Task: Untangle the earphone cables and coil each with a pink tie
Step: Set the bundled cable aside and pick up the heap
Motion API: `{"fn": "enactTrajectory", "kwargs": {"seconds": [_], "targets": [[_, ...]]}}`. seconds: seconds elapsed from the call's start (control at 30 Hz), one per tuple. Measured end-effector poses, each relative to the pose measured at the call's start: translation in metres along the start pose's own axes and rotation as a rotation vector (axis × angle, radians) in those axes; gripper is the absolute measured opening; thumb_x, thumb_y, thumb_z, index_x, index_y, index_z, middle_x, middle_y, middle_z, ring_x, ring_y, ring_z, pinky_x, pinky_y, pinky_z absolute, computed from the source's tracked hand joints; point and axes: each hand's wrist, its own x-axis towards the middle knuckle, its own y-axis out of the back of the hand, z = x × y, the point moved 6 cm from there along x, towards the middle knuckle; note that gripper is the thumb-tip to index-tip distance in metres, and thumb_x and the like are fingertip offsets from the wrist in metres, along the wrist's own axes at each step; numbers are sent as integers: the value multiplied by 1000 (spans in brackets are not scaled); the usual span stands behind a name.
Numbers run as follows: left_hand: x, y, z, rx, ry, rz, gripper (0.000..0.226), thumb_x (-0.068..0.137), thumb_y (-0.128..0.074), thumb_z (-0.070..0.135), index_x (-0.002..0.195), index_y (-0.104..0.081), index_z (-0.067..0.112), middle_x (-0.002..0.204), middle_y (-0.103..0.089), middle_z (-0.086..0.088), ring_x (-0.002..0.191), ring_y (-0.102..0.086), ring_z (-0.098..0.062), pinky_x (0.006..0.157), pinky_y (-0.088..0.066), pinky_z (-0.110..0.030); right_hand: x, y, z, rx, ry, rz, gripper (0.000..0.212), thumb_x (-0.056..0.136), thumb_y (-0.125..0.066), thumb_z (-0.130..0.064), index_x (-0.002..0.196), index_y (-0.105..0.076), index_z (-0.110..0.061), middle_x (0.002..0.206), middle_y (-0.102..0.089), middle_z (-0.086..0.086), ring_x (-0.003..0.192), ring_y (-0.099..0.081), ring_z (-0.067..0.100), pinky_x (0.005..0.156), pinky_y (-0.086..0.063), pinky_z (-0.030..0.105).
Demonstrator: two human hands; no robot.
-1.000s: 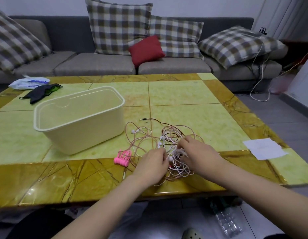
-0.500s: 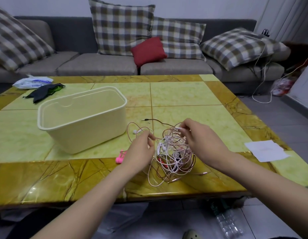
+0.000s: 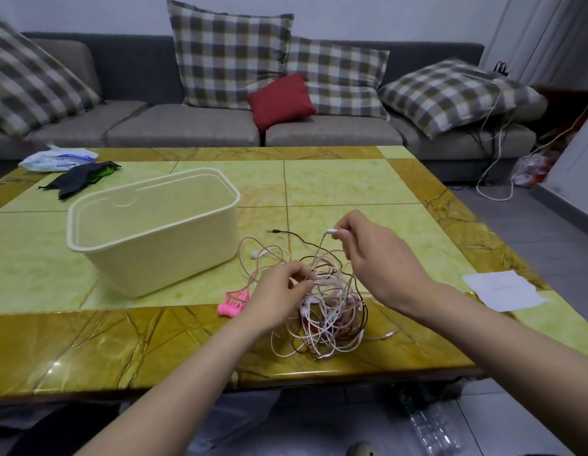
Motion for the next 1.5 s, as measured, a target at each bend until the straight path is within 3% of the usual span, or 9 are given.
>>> {"fn": "enactTrajectory", "kwargs": {"seconds": [0.17,0.4,0.53,0.67,0.83,1.0,1.27,1.4,1.5], "targets": [[2,19,-1,-24,26,85,18,94,-54,20,93,-72,19,85,-69,8,81,-59,-4,72,-41,-17,-2,1,15,48,-105,17,15,99,-40,-32,91,-47,-23,65,-52,-12,58,-45,6,50,-30,26],[2,49,19,-206,56,215,20,95,-51,20,91,-70,22,96,-66,5,83,-53,1,76,-42,-21,-8,-22,57,210,-334,-243,17,95,-53,-19,81,-61,-18,69,-66,-10,67,-58,12,54,-36,14],[4,41,22,-47,33,167,13,91,-56,15,89,-65,25,100,-63,4,83,-56,-7,72,-43,-17,-1,-11,43,352,-305,-130,19,96,-50,-20,82,-63,-18,66,-68,-8,52,-50,7,49,-36,14],[-1,27,43,-25,-39,81,12,87,-62,18,98,-63,24,99,-62,10,74,-55,-15,70,-46,-24,13,0,11,523,-212,-96,19,95,-52,-20,84,-65,-12,62,-66,-4,64,-64,10,69,-52,23],[-7,3,63,-55,-83,-92,10,90,-60,22,82,-64,27,70,-62,15,58,-53,4,56,-40,-12,29,13,-17,486,-113,-58,24,93,-55,-24,80,-69,-10,62,-63,-5,55,-57,3,60,-49,19],[-6,21,62,-244,-81,40,25,94,-53,16,74,-68,16,61,-63,7,59,-55,-5,65,-48,-30,27,1,-1,542,-215,-65,33,100,-40,-26,97,-68,-8,79,-67,1,76,-65,16,74,-55,31],[-1,57,70,-453,-110,186,23,95,-49,14,83,-68,18,64,-62,-1,55,-52,-5,58,-45,-17,-9,-46,-6,455,-128,-394,18,94,-52,-10,104,-66,-17,101,-70,-3,97,-63,7,90,-49,28],[-3,63,69,-502,-135,243,22,96,-50,17,86,-69,21,66,-63,1,60,-54,-8,61,-47,-19,-3,-42,-2,358,-135,-312,10,90,-61,-20,85,-67,-24,88,-70,-4,84,-63,12,79,-50,30],[-2,63,63,-507,-124,268,23,97,-46,16,92,-67,24,77,-64,2,66,-56,-9,66,-50,-23,1,-35,0,337,-147,-257,13,90,-61,-18,80,-65,-24,74,-66,-6,68,-61,8,57,-46,13]]}}
